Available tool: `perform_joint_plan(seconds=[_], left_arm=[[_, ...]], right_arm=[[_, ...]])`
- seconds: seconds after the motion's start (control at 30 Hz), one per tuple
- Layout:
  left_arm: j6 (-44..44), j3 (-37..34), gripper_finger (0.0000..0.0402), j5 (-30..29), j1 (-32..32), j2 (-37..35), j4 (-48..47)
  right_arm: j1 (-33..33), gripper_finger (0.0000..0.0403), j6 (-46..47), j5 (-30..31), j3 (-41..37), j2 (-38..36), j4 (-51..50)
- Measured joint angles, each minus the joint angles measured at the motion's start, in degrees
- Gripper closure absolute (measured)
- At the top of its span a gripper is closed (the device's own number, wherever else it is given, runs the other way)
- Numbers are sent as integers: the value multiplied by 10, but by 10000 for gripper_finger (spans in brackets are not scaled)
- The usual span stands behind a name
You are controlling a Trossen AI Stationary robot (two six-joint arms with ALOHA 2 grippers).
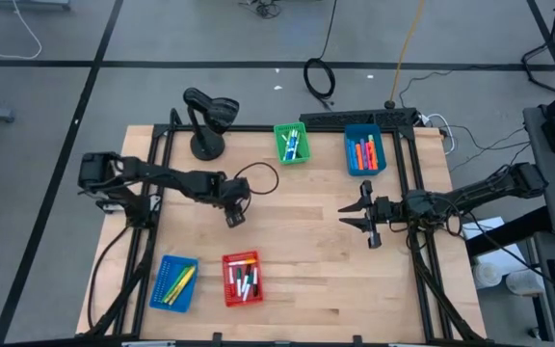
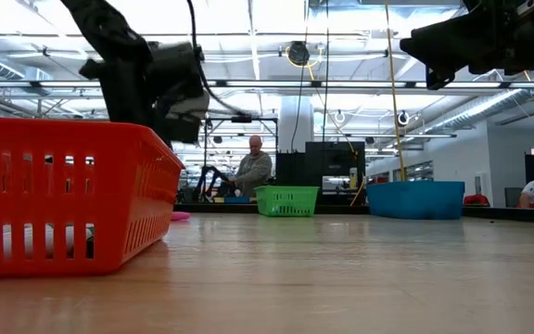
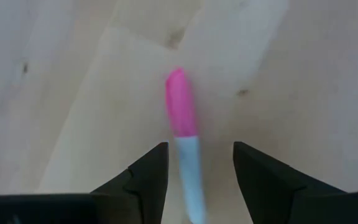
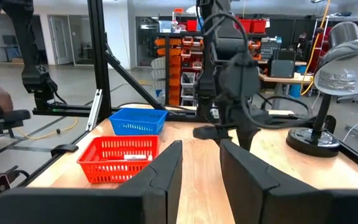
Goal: Pick & Place Markers
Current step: Put the pink mini marker into the red bin
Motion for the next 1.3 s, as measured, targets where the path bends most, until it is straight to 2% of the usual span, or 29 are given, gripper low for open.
perform_joint_plan(seconds=[0.13, 0.37, 0.53, 0.73, 0.87, 1.07, 1.2, 1.3], left_arm=[[13, 3, 220, 11, 26, 35, 7], [32, 3, 229, 77, 60, 60, 12], [29, 3, 275, 85, 61, 56, 5], [31, 2, 364, 100, 60, 56, 2], [42, 2, 366, 106, 56, 52, -4], [87, -5, 366, 91, 0, -16, -24], [66, -3, 366, 69, -73, -86, -10], [41, -2, 366, 61, -150, -127, 19]], right_arm=[[0, 307, 0, -1, 0, 0, 1], [0, 307, 0, -1, 0, 0, 1], [0, 307, 0, -1, 0, 0, 1], [0, 307, 0, -1, 0, 0, 1], [0, 307, 0, -1, 0, 0, 1], [0, 307, -1, 0, 0, 0, 1], [0, 307, -1, 0, 0, 0, -4], [0, 307, 0, 1, 0, 0, -8]])
